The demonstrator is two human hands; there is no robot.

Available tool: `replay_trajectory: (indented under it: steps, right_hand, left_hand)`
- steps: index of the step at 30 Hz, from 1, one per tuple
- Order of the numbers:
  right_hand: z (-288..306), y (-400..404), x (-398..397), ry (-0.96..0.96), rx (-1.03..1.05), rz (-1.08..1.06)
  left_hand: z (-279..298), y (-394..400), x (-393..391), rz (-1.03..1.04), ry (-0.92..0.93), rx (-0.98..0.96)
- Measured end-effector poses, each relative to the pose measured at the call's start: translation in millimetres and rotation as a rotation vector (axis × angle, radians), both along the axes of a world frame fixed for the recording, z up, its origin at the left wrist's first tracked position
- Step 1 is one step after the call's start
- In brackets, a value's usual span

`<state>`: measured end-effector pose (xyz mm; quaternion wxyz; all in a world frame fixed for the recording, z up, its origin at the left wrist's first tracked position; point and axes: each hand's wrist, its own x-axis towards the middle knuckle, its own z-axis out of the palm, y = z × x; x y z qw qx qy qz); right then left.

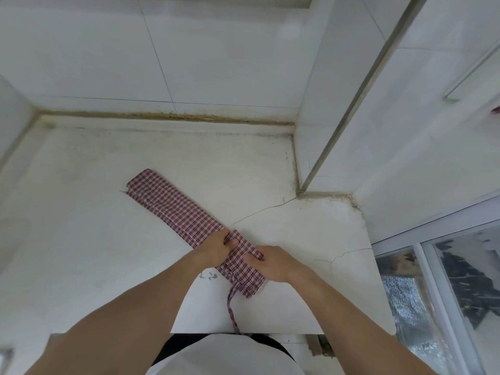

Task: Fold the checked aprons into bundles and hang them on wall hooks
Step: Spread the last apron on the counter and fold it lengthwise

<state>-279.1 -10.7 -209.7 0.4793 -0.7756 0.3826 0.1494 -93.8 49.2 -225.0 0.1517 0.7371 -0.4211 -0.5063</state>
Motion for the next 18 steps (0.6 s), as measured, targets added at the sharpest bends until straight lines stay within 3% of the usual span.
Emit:
replay_trajectory:
  steps: [7, 13, 18]
  right_hand:
    - [-24, 28, -19, -0.109, -0.01, -0.22]
    - [-30, 39, -9, 0.065, -0.316, -0.073]
    - [-31, 41, -17, 0.097, -0.311, -0.019]
  left_hand:
    - [-4, 1, -10, -0.067, -0.064, 0.013]
    - [-2, 6, -17, -0.01, -0.093, -0.015]
    - [-4, 12, -23, 0.041, -0.105, -0.05]
